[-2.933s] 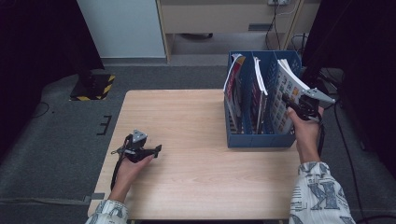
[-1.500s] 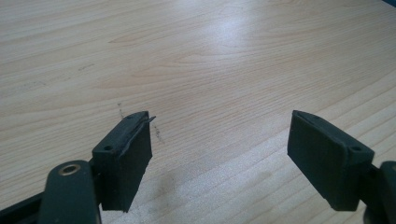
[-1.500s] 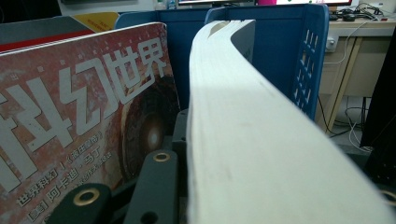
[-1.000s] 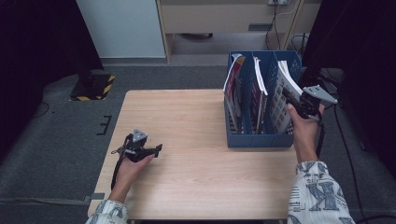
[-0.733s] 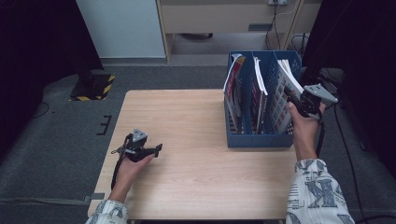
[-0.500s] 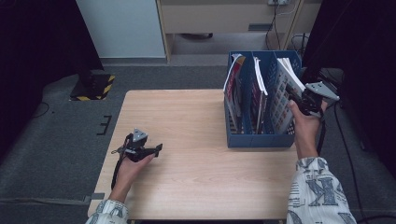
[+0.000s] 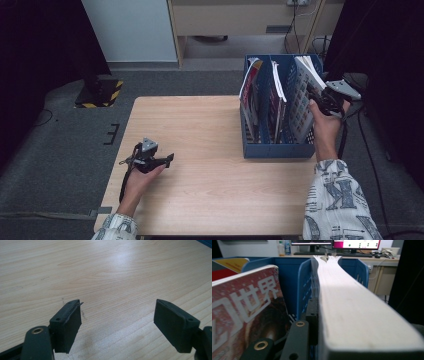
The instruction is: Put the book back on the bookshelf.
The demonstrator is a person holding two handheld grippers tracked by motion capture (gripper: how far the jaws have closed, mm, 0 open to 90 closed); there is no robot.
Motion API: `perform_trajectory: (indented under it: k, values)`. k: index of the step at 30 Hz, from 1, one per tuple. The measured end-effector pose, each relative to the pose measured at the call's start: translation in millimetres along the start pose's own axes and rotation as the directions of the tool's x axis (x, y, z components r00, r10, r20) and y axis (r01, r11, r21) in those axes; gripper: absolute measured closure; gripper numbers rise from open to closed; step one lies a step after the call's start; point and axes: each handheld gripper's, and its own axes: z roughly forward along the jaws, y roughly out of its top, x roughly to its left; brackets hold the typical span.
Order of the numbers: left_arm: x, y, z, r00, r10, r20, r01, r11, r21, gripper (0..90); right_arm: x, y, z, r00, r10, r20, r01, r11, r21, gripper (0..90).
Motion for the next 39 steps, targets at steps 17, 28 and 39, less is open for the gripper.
perform_trajectory:
  k: [17, 28, 39]
  values:
    - [-1.1, 1.1, -0.3, 1.0, 0.003, -0.002, -0.003, 1.0, -0.004, 21.7, 7.1, -13.8, 6.1, 0.9996, -0.024, -0.013, 0.024, 1.0, 0.019, 73.5]
    - [-0.5, 1.9, -2.8, 1.0, -0.001, -0.005, 0.001, 0.9999, -0.012, 21.7, 15.8, -15.6, 3.4, 0.998, -0.059, -0.023, 0.059, 0.998, 0.027, 72.5]
    - [0.8, 2.9, -5.3, 1.0, -0.001, -0.003, 0.001, 0.9998, -0.019, 21.7, 16.9, -18.9, 0.1, 0.9984, -0.033, -0.045, 0.034, 0.999, 0.04, 57.8]
